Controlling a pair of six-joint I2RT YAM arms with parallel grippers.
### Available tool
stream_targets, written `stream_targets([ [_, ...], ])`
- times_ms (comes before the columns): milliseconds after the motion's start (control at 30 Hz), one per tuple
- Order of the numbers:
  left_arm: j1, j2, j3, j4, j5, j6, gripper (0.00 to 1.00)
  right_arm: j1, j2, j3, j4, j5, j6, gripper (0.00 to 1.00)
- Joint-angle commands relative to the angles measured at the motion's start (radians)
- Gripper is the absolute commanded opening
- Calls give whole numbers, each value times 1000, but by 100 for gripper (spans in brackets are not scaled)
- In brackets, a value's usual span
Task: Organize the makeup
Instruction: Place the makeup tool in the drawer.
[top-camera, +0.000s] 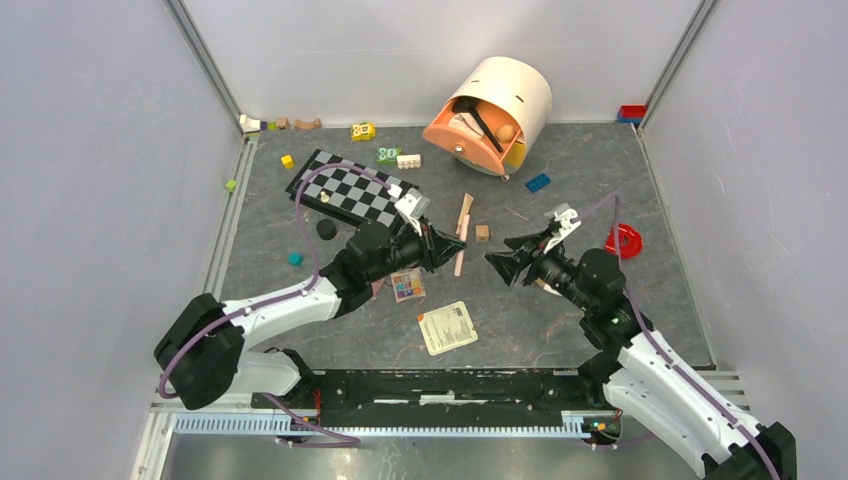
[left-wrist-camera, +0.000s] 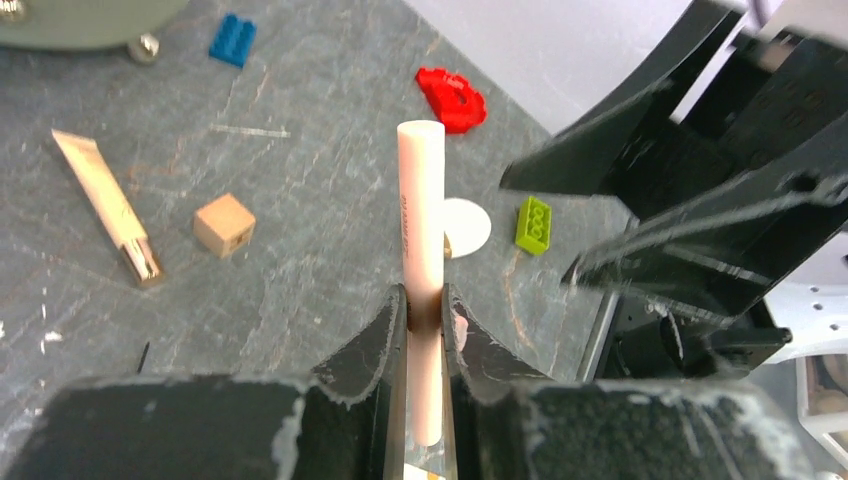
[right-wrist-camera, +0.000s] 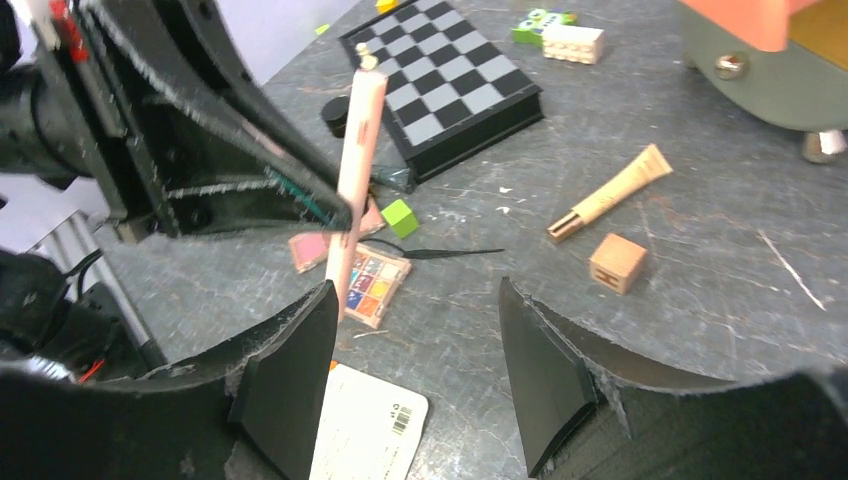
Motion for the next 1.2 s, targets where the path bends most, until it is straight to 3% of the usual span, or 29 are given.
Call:
stream_targets([
  [0, -7, -22, 5, 165, 8, 24, 2, 4, 15, -48, 188, -174, 23, 67],
  [167, -22, 1, 8, 223, 6, -23, 2, 3, 73, -85, 347, -284, 110, 69],
  [533, -60, 26, 24, 243, 3, -34, 2, 4, 154, -126, 508, -219, 260, 67],
  [967, -79, 28, 25, 263, 8, -55, 2, 4, 210, -120, 495, -187, 269, 42],
  [1167, -79, 33, 23, 270, 27, -66, 2, 4, 210, -120, 495, -184, 269, 24],
])
